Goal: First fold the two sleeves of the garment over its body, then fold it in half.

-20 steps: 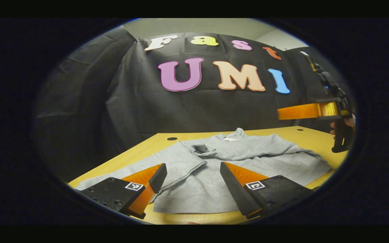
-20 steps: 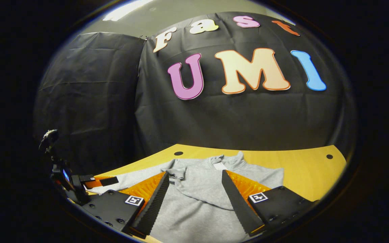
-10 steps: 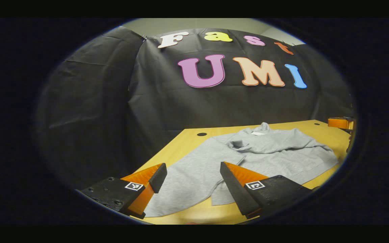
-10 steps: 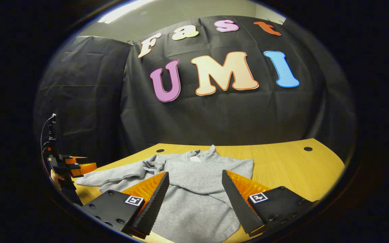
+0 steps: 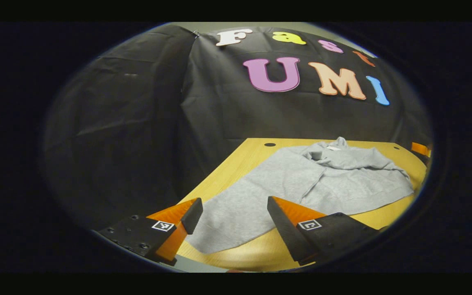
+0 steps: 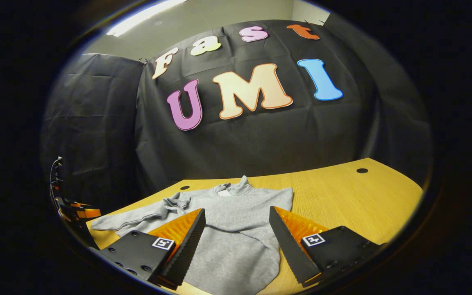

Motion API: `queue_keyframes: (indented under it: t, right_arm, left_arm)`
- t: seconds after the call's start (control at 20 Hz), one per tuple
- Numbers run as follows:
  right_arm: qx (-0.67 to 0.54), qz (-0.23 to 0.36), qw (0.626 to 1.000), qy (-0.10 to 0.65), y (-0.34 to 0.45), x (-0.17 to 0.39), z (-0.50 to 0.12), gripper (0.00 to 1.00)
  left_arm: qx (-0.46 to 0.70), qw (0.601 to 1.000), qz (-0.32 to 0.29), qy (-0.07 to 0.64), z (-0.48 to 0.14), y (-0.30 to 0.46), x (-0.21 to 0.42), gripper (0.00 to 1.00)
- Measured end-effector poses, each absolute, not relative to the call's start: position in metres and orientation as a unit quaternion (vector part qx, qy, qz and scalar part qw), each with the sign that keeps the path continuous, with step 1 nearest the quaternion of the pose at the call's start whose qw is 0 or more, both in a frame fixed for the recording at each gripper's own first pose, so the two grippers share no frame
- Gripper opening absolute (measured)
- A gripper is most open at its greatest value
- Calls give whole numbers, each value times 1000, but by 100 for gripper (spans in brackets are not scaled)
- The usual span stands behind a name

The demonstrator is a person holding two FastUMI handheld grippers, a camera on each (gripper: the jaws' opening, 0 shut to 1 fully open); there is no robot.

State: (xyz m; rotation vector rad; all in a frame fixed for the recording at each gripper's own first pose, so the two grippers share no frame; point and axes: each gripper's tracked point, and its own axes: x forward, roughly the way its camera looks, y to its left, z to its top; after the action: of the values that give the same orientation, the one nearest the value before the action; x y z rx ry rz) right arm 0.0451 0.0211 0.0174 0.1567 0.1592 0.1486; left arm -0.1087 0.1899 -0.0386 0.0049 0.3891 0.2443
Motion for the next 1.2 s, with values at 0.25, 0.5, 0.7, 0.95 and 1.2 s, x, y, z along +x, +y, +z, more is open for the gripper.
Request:
queue_keyframes:
  t: [0.25, 0.5, 0.7, 0.95, 1.2]
  right_arm:
    - [83, 73, 990, 82, 20, 46, 14, 97]
    - [86, 77, 990, 85, 23, 43, 14, 97]
    - [85, 75, 990, 84, 20, 42, 15, 97]
    - [90, 71, 990, 83, 15, 40, 17, 97]
    - [90, 73, 989, 92, 11, 35, 19, 98]
  left_arm:
    - [-13, 962, 149, 228, -69, 206, -127, 94]
    - [-23, 954, 161, 251, -86, 219, -134, 94]
    - [-32, 948, 159, 273, -103, 222, -140, 94]
    - [-30, 950, 153, 272, -105, 222, -141, 96]
    - [-39, 951, 147, 268, -103, 219, -140, 91]
